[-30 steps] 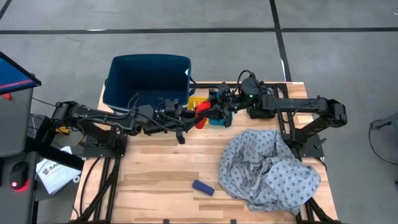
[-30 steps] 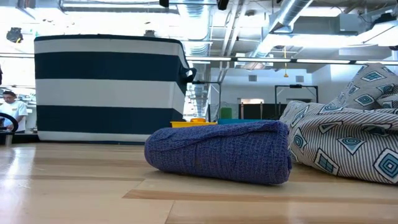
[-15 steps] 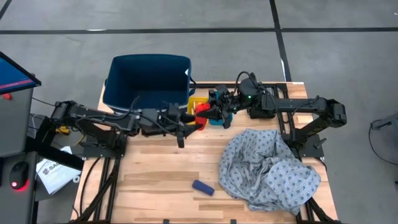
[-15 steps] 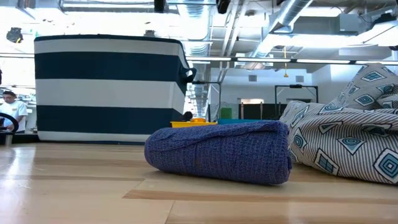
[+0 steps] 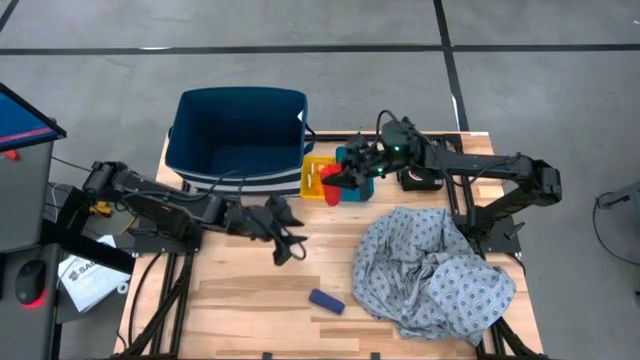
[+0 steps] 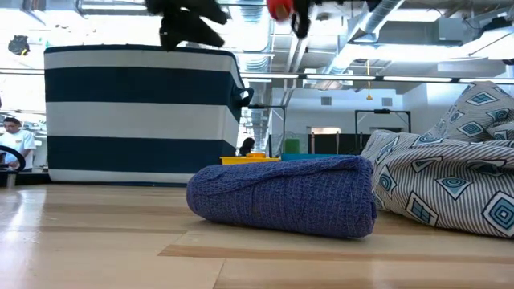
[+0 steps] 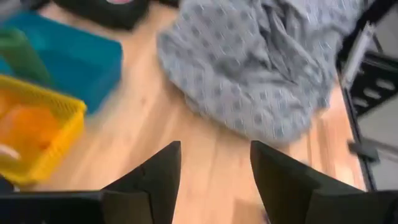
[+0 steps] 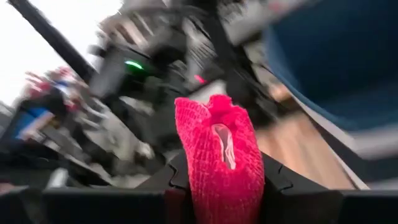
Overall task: Pick & place medical supplies in basket/bin
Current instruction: Put the red bandage into the right blue bin
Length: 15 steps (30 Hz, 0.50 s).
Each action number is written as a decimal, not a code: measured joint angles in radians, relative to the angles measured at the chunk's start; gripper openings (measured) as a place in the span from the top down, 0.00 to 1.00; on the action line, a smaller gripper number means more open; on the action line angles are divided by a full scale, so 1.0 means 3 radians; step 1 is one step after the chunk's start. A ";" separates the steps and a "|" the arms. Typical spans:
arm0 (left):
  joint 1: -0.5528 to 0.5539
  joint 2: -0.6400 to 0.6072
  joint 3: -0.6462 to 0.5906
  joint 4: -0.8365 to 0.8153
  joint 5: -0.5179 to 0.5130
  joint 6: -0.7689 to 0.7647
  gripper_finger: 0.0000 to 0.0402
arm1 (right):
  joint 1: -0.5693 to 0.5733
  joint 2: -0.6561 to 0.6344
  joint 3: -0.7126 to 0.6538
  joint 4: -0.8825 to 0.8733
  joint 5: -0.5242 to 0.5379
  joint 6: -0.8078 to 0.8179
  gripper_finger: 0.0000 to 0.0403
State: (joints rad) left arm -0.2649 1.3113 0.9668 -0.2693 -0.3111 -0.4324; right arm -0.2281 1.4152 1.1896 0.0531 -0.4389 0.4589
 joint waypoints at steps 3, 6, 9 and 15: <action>-0.0184 0.0006 -0.0006 -0.0291 -0.0001 -0.0169 0.55 | -0.0008 -0.0072 0.0000 -0.0527 0.0274 -0.0195 0.78; -0.0367 0.0005 -0.0004 -0.0549 -0.0031 -0.0361 0.55 | -0.0003 -0.0159 -0.0001 -0.0859 0.0624 -0.0407 0.78; -0.0538 0.0005 -0.0005 -0.0760 -0.0158 -0.0615 0.55 | -0.0004 -0.0181 -0.0001 -0.0947 0.0862 -0.0544 0.78; -0.0819 0.0005 -0.0003 -0.0961 -0.0429 -0.1040 0.55 | -0.0083 -0.0190 -0.0153 -0.0905 0.1543 -0.0557 0.78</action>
State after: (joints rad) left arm -0.5107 1.3128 0.9660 -0.5576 -0.4398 -0.7444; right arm -0.2530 1.3583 1.1438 -0.2185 0.0239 0.2917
